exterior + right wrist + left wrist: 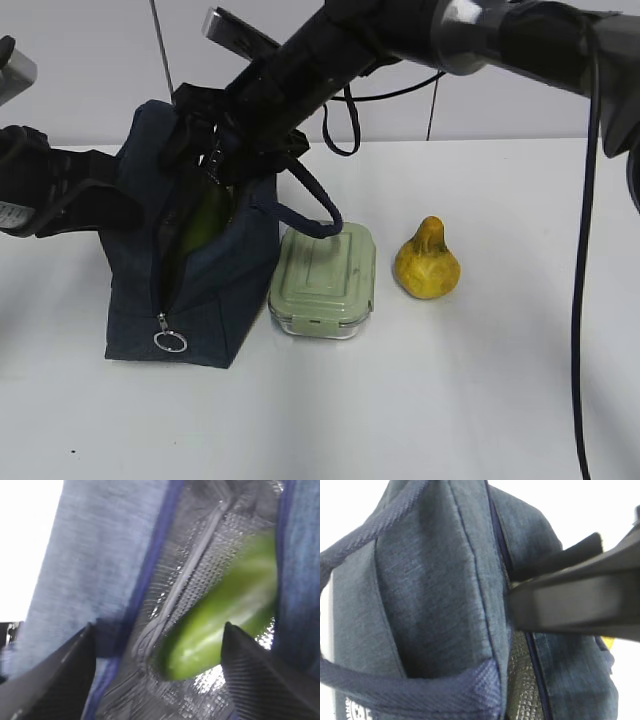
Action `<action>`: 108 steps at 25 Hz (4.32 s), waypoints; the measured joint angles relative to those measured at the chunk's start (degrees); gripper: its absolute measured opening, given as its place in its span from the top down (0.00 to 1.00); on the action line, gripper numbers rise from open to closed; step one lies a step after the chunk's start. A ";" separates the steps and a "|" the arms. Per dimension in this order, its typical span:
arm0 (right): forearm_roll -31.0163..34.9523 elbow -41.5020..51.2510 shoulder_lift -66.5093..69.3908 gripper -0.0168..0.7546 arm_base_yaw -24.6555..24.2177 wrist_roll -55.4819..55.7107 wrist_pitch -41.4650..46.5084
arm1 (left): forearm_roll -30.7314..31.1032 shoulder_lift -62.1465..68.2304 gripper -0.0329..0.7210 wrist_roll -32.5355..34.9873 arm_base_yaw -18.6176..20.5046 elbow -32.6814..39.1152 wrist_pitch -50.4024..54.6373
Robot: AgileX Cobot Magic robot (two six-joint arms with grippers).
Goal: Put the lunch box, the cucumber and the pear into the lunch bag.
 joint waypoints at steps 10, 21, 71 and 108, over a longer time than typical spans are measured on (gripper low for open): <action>-28.54 -19.35 -0.12 0.21 -0.34 9.77 10.83 | 0.00 0.47 0.98 0.00 0.00 0.00 -0.17; -47.32 -17.35 -3.98 0.29 -0.55 14.81 11.79 | 0.00 0.47 0.98 0.00 0.00 0.00 -0.24; -44.09 23.30 -9.90 0.58 -8.36 7.77 6.68 | 0.00 0.47 0.98 0.00 0.00 0.00 -0.05; -2.87 -10.38 -6.16 0.72 -4.27 -1.03 11.44 | 0.00 0.47 0.98 0.00 0.00 0.00 0.08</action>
